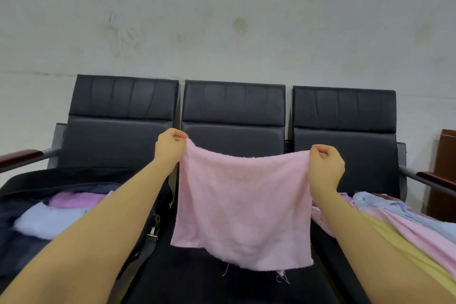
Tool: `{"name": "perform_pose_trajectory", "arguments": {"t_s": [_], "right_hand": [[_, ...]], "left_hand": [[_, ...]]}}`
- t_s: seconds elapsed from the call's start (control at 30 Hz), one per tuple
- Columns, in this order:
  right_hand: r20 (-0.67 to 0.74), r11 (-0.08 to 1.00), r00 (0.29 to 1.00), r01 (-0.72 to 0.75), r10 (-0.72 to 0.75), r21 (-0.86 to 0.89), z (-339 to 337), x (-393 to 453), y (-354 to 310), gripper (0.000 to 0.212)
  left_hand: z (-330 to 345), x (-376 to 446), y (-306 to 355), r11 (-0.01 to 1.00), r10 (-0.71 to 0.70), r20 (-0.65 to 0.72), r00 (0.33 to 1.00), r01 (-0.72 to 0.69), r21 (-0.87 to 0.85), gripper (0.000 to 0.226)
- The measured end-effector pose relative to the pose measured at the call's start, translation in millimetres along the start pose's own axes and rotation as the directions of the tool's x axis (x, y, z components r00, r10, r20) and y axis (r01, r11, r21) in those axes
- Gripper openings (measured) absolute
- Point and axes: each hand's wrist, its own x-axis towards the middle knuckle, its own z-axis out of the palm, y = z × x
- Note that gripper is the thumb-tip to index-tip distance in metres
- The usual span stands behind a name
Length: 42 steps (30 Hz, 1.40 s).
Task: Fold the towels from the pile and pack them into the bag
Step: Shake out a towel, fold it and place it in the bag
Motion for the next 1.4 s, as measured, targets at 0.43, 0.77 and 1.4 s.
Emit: {"name": "perform_pose_trajectory", "arguments": {"t_s": [0.43,0.77,1.4], "right_hand": [[0.143,0.956,0.989,-0.004,0.048,-0.292,-2,-11,47,0.014],[0.145,0.91,0.984,-0.033,0.102,-0.413,0,-4,58,0.014],[0.171,0.977,0.984,0.006,-0.043,0.213,-3,-12,2,0.053]], "left_hand": [[6,-4,-31,0.998,-0.055,0.087,0.995,0.054,0.016,0.019],[5,0,-32,0.983,-0.023,0.128,0.992,-0.001,0.186,0.052],[-2,-1,1,0.985,-0.037,-0.099,0.994,0.02,-0.172,0.035]]}}
